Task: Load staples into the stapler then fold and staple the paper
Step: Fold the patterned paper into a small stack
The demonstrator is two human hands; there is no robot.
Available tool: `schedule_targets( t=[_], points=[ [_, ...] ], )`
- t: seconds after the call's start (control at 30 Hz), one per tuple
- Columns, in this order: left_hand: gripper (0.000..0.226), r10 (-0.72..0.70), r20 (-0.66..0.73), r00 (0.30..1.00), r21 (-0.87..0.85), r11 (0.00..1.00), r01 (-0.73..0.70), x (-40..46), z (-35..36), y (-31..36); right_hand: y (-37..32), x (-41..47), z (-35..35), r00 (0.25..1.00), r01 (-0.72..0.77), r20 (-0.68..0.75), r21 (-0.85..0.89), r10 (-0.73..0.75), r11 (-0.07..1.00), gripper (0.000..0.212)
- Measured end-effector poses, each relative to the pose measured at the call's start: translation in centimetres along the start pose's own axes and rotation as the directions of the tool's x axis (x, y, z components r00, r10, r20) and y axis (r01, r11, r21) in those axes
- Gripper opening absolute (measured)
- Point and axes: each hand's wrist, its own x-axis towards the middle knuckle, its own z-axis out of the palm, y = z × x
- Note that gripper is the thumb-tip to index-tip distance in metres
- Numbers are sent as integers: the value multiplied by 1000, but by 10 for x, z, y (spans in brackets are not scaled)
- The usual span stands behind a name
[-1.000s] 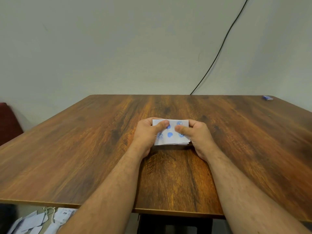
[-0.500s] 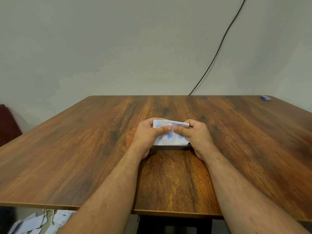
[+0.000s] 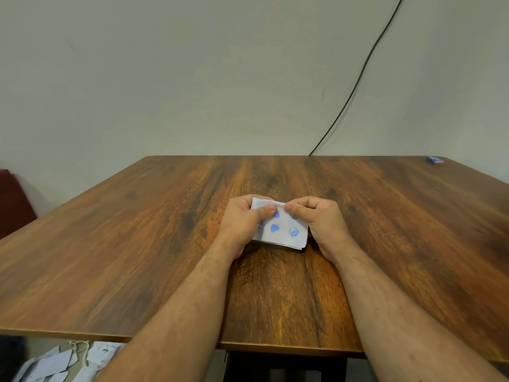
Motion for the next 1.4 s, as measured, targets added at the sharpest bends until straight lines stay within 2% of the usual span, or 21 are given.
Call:
schedule_targets(
  t=[0.23, 0.37, 0.5, 0.73, 1.0, 1.23, 1.33, 1.4],
  points=[
    [26, -12, -46, 999, -1, 1000, 12, -2, 5, 5, -4, -2, 1, 999, -5, -45, 26, 6, 1000, 6],
    [24, -39, -113, 993, -16, 999, 38, -2, 2, 9, -8, -5, 2, 996, -25, -79, 87, 32, 996, 8],
    [23, -34, -147, 989, -3, 999, 34, -2, 2, 11, -9, -5, 2, 994, -29, -106, 23, 31, 999, 12],
    [23, 9, -217, 976, 9, 1000, -7, -2, 3, 11, -7, -6, 3, 996, -61, -52, 108, 67, 992, 16],
    [21, 18, -211, 977, 31, 999, -12, -3, 3, 11, -6, -6, 4, 996, -18, -82, 31, 21, 999, 15],
    [29, -94, -179, 979, -100, 992, 77, -7, 1, 14, -5, -5, 2, 989, -28, -145, -4, 27, 1000, 14],
    [29, -67, -209, 976, -58, 997, 56, -6, 4, 13, -4, -4, 3, 993, -43, -108, -10, 41, 999, 17],
    [28, -66, -242, 968, -67, 996, 51, -4, 4, 13, -6, -4, 2, 998, -57, -19, -4, 57, 998, 22]
  ],
)
